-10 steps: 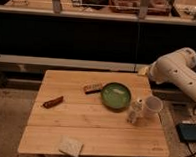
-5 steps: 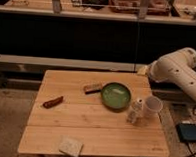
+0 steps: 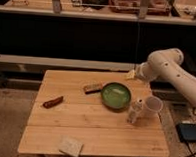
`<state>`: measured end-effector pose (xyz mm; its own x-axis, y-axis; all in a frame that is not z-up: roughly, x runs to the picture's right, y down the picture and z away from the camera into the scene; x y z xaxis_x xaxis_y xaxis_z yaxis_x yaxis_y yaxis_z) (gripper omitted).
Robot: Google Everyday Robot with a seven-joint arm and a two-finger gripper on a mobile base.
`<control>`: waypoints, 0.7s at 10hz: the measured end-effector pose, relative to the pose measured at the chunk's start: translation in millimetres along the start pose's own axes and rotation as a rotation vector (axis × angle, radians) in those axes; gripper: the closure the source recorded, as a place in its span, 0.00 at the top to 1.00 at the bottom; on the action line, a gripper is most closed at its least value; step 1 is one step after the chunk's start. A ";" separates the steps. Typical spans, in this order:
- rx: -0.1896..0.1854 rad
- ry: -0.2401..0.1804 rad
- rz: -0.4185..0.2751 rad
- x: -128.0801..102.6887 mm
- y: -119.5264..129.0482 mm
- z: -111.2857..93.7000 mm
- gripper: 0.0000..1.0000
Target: Drag the ceramic bowl in a circle
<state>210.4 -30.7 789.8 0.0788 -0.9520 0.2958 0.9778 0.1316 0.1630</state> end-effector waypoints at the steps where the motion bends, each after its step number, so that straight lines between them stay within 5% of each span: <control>1: 0.012 -0.012 -0.052 7.1 -4.9 17.5 0.65; 7: 0.015 -0.015 -0.070 9.8 -5.2 23.8 0.65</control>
<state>201.4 -34.1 814.2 0.0069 -0.9547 0.2974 0.9777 0.0688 0.1982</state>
